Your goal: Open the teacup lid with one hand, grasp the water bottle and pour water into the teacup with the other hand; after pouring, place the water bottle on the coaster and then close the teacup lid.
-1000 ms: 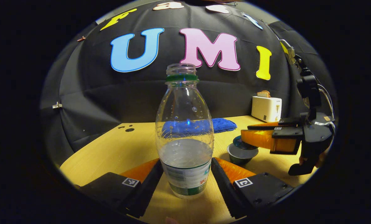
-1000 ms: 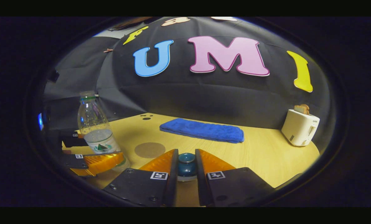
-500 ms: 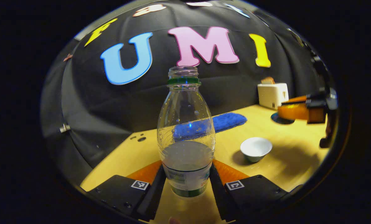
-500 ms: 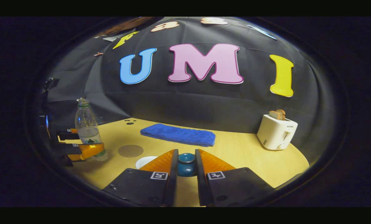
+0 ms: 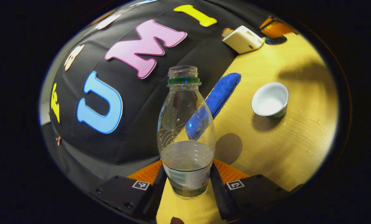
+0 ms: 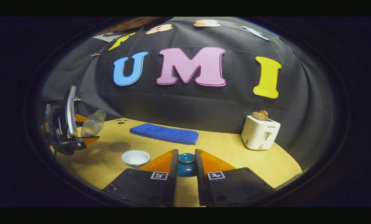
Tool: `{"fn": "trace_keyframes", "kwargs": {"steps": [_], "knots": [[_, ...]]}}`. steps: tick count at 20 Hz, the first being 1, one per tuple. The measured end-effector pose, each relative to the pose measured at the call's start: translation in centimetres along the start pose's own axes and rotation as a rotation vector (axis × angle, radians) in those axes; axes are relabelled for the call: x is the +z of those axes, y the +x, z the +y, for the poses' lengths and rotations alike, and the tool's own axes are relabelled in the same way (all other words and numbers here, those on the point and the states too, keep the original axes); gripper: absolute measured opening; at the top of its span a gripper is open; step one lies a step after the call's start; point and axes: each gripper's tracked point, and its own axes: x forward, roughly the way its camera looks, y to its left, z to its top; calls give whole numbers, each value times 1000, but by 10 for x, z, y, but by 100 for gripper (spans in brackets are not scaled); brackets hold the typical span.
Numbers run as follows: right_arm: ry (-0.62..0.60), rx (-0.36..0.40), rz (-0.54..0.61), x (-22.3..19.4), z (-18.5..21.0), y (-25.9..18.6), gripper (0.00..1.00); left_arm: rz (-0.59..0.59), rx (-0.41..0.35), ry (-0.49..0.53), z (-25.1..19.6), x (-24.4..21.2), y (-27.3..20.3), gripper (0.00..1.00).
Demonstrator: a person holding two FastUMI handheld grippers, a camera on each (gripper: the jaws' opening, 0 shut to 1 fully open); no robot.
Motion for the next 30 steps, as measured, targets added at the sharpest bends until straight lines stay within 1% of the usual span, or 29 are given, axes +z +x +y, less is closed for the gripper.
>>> {"fn": "trace_keyframes", "kwargs": {"steps": [1, 2, 3, 4, 5, 6, 7, 8, 9, 10, 11, 12, 13, 14, 16, 17, 20, 21, 22, 23, 24, 28, 29, 30], "knots": [[2, -3, 0, 0, -3, -2, 36, 8, 1, 40, -1, 1, 2, 74], [0, -6, 0, -1, -5, -4, 36, 17, 4, 77, -1, 2, 4, 74], [-3, -9, 3, -2, -8, -6, 31, 24, 8, 108, -1, 3, 5, 73], [-4, -10, 6, -4, -11, -9, 31, 30, 10, 138, 0, 3, 9, 73], [-4, -12, 8, -4, -13, -12, 36, 34, 15, 169, 0, 3, 9, 73], [-5, -14, 8, -5, -16, -13, 31, 33, 26, 206, 3, 4, 12, 73], [-6, -18, 7, -5, -17, -14, 36, 31, 40, 247, 4, 6, 14, 73], [-7, -20, 5, -4, -18, -15, 31, 23, 50, 291, 5, 9, 16, 74], [-9, -21, 5, -4, -19, -17, 31, 15, 59, 325, 7, 9, 17, 74], [-11, -21, 6, -5, -19, -18, 31, 9, 64, 355, 7, 10, 18, 73], [-11, -20, 7, -5, -19, -19, 36, 4, 69, 383, 8, 11, 18, 73], [-11, -19, 8, -6, -19, -20, 36, 1, 74, 412, 8, 12, 20, 73], [-11, -18, 5, -4, -19, -20, 31, -1, 81, 439, 9, 14, 22, 73], [-11, -18, 3, -3, -19, -21, 31, 3, 83, 464, 10, 14, 25, 73], [-13, -17, 1, -4, -19, -22, 31, -4, 89, 493, 12, 15, 28, 73], [-14, -18, 5, -6, -20, -22, 36, -9, 93, 510, 13, 16, 29, 73], [-21, -22, 7, -7, -22, -22, 36, -21, 108, 576, 15, 19, 30, 74], [-23, -23, 4, -6, -23, -22, 31, -23, 110, 591, 16, 19, 30, 73], [-24, -25, 1, -5, -24, -23, 36, -26, 114, 604, 16, 19, 31, 73], [-23, -26, -1, -4, -25, -23, 36, -31, 122, 618, 18, 21, 32, 73], [-21, -29, -2, -4, -26, -23, 31, -39, 131, 635, 17, 23, 32, 73], [-6, -32, -11, -3, -30, -23, 31, -64, 149, 701, 16, 27, 36, 73], [-6, -34, -11, -3, -30, -23, 36, -66, 152, 712, 18, 27, 36, 73], [-6, -32, -12, -4, -30, -23, 36, -69, 155, 720, 18, 28, 37, 73]]}}
